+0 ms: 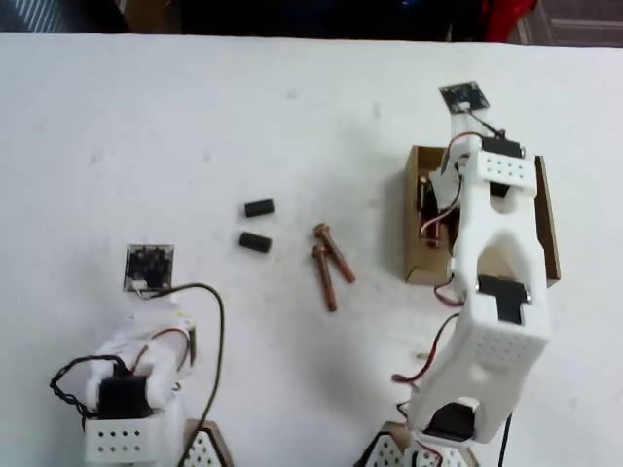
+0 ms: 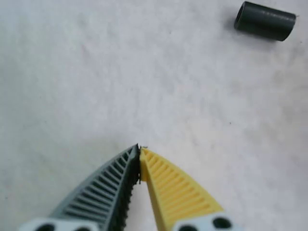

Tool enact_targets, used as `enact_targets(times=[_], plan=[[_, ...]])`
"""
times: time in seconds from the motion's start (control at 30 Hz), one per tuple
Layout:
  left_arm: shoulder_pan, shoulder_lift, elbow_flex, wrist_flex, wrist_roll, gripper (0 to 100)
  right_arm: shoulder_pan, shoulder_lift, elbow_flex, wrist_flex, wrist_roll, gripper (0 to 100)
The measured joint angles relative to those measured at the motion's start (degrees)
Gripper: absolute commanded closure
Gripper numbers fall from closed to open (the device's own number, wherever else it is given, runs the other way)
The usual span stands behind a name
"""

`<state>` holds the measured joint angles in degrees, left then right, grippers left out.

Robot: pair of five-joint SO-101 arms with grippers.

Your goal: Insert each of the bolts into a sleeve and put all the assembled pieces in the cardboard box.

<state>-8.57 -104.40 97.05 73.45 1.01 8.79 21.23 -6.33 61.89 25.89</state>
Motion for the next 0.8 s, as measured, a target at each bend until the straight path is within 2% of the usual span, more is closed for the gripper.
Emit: enact_targets(times=[0.17, 0.37, 0.5, 0.7, 0.8], plan=[[0.0, 0.0, 0.0, 0.0, 0.0, 98, -2.6, -7.7, 0.0, 5.5, 0.0, 81.7], [0.0, 0.0, 0.0, 0.0, 0.0, 98, -9.1, -17.0, 0.0, 12.2, -0.3, 81.7], [0.0, 0.0, 0.0, 0.0, 0.0, 98, -13.5, -23.0, 0.0, 16.5, -4.3, 81.7], [0.0, 0.0, 0.0, 0.0, 0.0, 98, -22.8, -30.5, 0.0, 22.4, -6.9, 81.8], [-2.5, 0.0, 0.0, 0.0, 0.0, 98, -28.3, -31.8, 0.0, 23.2, -6.9, 81.8]])
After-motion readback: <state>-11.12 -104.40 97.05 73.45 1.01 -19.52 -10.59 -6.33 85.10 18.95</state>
